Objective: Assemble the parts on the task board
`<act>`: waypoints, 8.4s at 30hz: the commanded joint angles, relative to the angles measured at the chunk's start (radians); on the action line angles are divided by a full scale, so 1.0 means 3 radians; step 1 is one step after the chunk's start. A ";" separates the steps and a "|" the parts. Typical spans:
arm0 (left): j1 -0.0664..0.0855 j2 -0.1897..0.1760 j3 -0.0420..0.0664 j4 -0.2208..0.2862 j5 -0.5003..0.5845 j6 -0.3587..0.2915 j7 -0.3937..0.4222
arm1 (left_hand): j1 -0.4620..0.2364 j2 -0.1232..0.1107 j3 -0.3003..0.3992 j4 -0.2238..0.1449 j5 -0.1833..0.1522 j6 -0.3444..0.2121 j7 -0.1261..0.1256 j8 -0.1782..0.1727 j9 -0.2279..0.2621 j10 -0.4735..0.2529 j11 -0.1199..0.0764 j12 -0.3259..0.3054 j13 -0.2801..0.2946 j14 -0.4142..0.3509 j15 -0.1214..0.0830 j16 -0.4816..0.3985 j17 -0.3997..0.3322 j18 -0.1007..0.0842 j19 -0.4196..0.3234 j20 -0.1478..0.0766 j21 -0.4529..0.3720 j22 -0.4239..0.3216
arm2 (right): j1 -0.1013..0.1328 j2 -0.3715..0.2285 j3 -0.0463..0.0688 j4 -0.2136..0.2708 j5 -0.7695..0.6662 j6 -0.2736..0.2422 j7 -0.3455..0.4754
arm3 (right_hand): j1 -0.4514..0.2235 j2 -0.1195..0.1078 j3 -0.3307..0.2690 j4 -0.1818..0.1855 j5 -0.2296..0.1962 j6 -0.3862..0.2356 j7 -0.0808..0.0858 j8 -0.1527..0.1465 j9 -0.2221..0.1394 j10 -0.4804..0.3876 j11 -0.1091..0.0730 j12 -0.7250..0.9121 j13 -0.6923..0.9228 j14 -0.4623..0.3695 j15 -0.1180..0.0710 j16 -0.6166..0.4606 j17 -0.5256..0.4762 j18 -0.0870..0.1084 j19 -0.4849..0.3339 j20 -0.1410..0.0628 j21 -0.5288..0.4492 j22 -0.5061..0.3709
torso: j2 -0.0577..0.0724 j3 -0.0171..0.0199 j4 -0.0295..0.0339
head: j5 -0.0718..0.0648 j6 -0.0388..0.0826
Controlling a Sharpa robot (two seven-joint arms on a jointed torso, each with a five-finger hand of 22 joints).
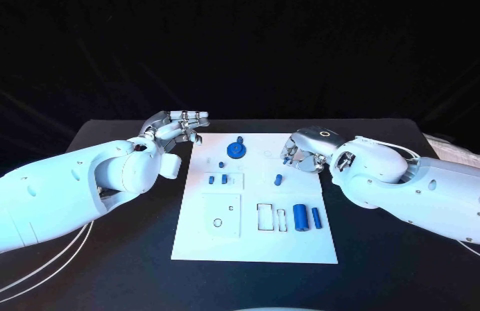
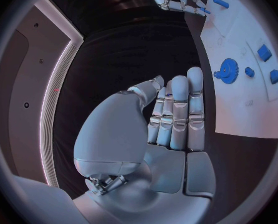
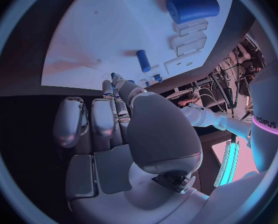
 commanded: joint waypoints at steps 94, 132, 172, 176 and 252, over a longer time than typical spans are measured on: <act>-0.0001 0.0050 -0.0004 0.0015 -0.0004 0.0121 -0.0068 | -0.0122 0.0007 -0.0144 0.0077 0.0003 -0.0063 0.0003 -0.0017 0.0000 -0.0088 0.0014 0.0075 0.0004 -0.0032 0.0030 -0.0023 -0.0048 0.0036 0.0011 0.0026 -0.0092 -0.0070 | -0.0432 0.0620 -0.0059 0.0194 -0.0030 -0.0382 0.0027 | -0.0265 -0.0280 -0.0139 0.0053 0.0167 -0.0485 0.0170 -0.0048 -0.0048 -0.0497 0.0166 0.0037 -0.0013 0.0039 0.0109 -0.0128 -0.0176 0.0031 -0.0119 0.0115 -0.0221 -0.0359 | -0.0002 -0.0002 -0.0007 | 0.0270 -0.0128; -0.0002 0.0080 -0.0011 0.0029 -0.0005 0.0132 -0.0078 | -0.0103 0.0015 -0.0164 0.0072 0.0004 -0.0064 0.0000 -0.0012 0.0002 -0.0100 0.0011 0.0092 0.0006 -0.0040 0.0028 -0.0024 -0.0058 0.0039 0.0013 0.0027 -0.0111 -0.0086 | -0.0069 -0.0002 -0.0026 0.0207 -0.0080 0.0553 -0.0062 | -0.0072 -0.0192 -0.0372 -0.0016 0.0142 -0.0378 0.0045 -0.0040 -0.0037 -0.0486 0.0103 0.0182 -0.0028 0.0041 0.0067 -0.0212 -0.0300 0.0049 -0.0124 0.0070 -0.0327 -0.0486 | 0.0003 0.0000 -0.0008 | 0.0211 -0.0108; -0.0005 0.0091 -0.0014 -0.0007 -0.0019 0.0205 -0.0152 | -0.0107 0.0017 -0.0182 0.0079 0.0003 -0.0071 0.0003 -0.0012 0.0001 -0.0110 0.0014 0.0100 0.0006 -0.0042 0.0030 -0.0023 -0.0064 0.0039 0.0016 0.0028 -0.0121 -0.0095 | -0.0094 -0.0050 -0.0011 0.0436 0.0021 -0.0031 -0.0157 | -0.0027 -0.0025 -0.0053 -0.0033 0.0014 0.0059 -0.0014 0.0113 0.0061 0.0109 -0.0042 0.0211 0.0037 0.0121 -0.0070 0.0123 0.0040 -0.0069 0.0144 -0.0036 0.0098 0.0131 | -0.0002 -0.0001 -0.0009 | 0.0222 -0.0124; -0.0006 0.0090 -0.0015 -0.0010 -0.0035 0.0224 -0.0168 | -0.0105 0.0018 -0.0183 0.0078 0.0004 -0.0072 0.0003 -0.0012 0.0001 -0.0112 0.0014 0.0100 0.0006 -0.0042 0.0030 -0.0023 -0.0065 0.0039 0.0017 0.0028 -0.0122 -0.0096 | -0.0076 -0.0098 0.0006 0.0609 0.0221 -0.0029 -0.0151 | -0.0080 -0.0043 -0.0066 -0.0004 0.0014 0.0044 -0.0014 0.0104 0.0062 0.0102 -0.0037 0.0186 0.0037 0.0120 -0.0065 0.0138 0.0056 -0.0069 0.0140 -0.0037 0.0102 0.0134 | -0.0001 0.0000 -0.0016 | 0.0229 -0.0120; -0.0024 0.0135 -0.0015 -0.0060 -0.0060 0.0298 -0.0192 | -0.0071 0.0038 -0.0196 0.0067 0.0004 -0.0064 -0.0002 0.0001 0.0004 -0.0112 0.0009 0.0129 0.0010 -0.0047 0.0026 -0.0019 -0.0076 0.0040 0.0024 0.0026 -0.0139 -0.0111 | -0.0491 0.0981 -0.0049 0.0288 -0.0119 0.0607 -0.0153 | -0.0102 -0.0032 -0.0031 0.0013 0.0016 -0.0013 0.0009 0.0068 0.0061 0.0064 -0.0014 0.0106 0.0033 0.0113 -0.0048 0.0152 0.0063 -0.0066 0.0120 -0.0030 0.0100 0.0127 | 0.0002 -0.0001 -0.0008 | 0.0280 -0.0171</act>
